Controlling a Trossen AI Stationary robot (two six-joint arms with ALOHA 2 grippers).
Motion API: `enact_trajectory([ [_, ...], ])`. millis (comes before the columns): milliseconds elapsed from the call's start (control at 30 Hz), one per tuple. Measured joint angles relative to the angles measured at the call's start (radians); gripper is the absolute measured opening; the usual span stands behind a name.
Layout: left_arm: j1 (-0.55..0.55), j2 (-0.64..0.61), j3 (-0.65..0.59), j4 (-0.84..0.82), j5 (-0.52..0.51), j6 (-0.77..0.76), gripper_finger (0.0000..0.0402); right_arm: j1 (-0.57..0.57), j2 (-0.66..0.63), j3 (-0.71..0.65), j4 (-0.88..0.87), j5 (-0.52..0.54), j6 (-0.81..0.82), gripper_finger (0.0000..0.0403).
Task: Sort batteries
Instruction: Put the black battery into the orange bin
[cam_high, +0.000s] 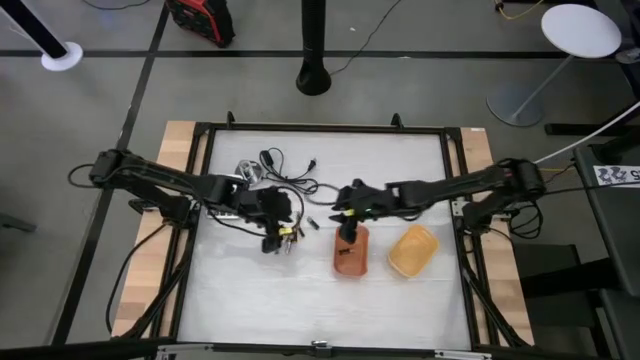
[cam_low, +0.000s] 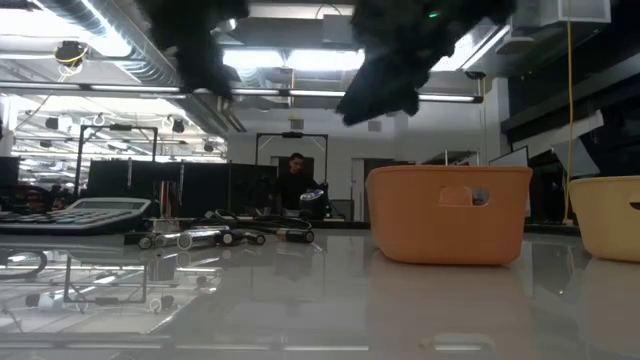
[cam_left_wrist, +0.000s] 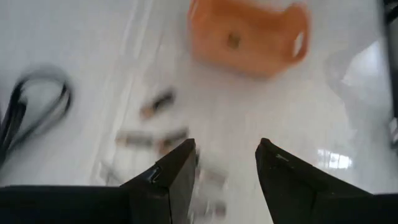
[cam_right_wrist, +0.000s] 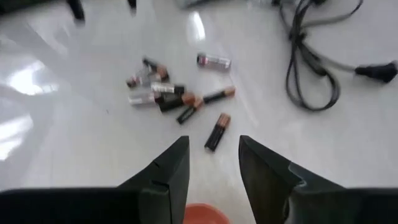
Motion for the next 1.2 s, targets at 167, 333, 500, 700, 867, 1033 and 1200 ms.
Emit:
enact_trajectory([
  [167, -0.001, -0.005, -0.006, -0.145, -0.093, -0.122, 0.0157, 0.000, 0.166, 0.168, -0.120, -0.014, 0.000, 0.0134],
  [333, 0.011, -0.004, -0.073, -0.138, -0.215, -0.263, 0.0157, 0.000, 0.297, 0.276, -0.174, -0.014, 0.000, 0.0134],
  [500, 0.024, -0.003, -0.163, -0.124, -0.230, -0.348, 0.0157, 0.000, 0.361, 0.300, -0.161, -0.014, -0.005, 0.0134],
  [700, 0.024, -0.003, -0.263, -0.065, -0.239, -0.444, 0.0157, 0.000, 0.402, 0.301, -0.152, 0.032, -0.006, 0.0134],
  [867, 0.024, -0.003, -0.286, -0.086, -0.239, -0.475, 0.0157, -0.014, 0.422, 0.300, -0.152, 0.033, -0.007, 0.0134],
  [1033, 0.024, -0.004, -0.291, -0.095, -0.239, -0.471, 0.0157, -0.033, 0.440, 0.300, -0.128, 0.028, -0.007, 0.0134],
  [1200, 0.024, -0.007, -0.291, -0.129, -0.235, -0.470, 0.0157, -0.044, 0.463, 0.301, -0.101, 0.005, 0.000, 0.0134],
])
